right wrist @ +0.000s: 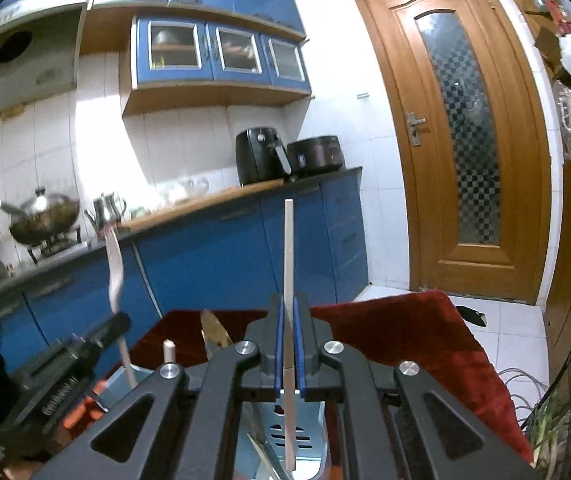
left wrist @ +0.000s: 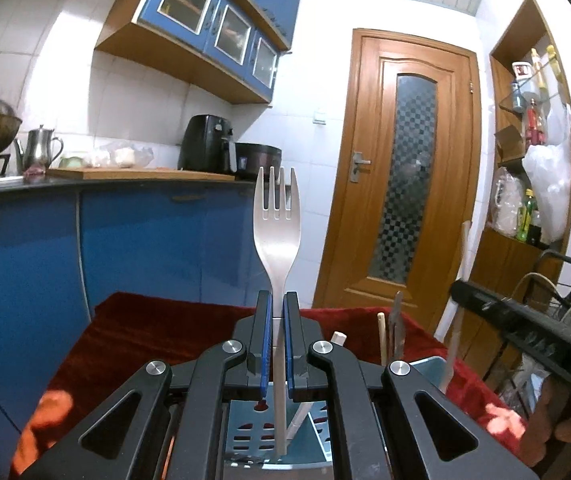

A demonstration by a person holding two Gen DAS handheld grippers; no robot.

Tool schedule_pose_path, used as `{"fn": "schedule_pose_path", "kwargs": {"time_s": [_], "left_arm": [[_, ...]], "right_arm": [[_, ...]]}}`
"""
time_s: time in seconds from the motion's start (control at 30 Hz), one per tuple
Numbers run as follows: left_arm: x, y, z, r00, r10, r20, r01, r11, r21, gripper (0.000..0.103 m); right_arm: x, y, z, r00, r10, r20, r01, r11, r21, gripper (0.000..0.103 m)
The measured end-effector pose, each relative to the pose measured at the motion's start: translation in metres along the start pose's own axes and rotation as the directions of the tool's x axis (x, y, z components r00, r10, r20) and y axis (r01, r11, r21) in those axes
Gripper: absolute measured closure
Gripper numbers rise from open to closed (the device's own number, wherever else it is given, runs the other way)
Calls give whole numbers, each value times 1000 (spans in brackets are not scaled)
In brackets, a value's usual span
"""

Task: Organize utensils
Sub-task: 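Lower the white fork into the blue box with the left tool while the right tool inserts the stick, then open both tools and withdraw them from the blue box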

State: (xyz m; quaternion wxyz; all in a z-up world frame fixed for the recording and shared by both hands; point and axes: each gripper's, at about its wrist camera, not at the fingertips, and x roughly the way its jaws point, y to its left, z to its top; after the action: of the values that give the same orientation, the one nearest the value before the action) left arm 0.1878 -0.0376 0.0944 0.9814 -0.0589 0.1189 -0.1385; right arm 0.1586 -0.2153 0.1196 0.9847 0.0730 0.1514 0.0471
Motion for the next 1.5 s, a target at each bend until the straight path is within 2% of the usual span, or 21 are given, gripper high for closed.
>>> {"fn": "schedule_pose_path", "kwargs": {"time_s": [0.2,0.37,0.53,0.67,1.0,1.33,1.5], "left_arm": [[0,-2,1,1000,-18,-14,18,1000,-7,97],[-1,2,3,999,-23,-36,22,999,-29,92],[-7,4,6,998,-42,-43,40,998,-47,87],[-18,1,11,997,-57,-49,55,998,-43,87],[-54,-4,19,992,-69,-103,68,998,-18,87],[-87,-8,6,972,-76,-221,77,997,-3,87],[-100,-10,-5,952,-91,-293,90,996,-18,87]], "right_arm": [[8,0,-10,999,13,-34,-13,1000,-5,96],[4,1,-9,996,67,-62,-66,998,22,92],[-9,7,-6,997,77,-30,-77,997,9,85],[-19,9,-3,997,81,-13,-81,997,10,85],[-52,8,1,995,85,-47,-82,996,45,85],[-99,5,-11,990,81,-112,-72,993,89,85],[-116,4,-26,979,98,-181,-80,991,107,85]]}}
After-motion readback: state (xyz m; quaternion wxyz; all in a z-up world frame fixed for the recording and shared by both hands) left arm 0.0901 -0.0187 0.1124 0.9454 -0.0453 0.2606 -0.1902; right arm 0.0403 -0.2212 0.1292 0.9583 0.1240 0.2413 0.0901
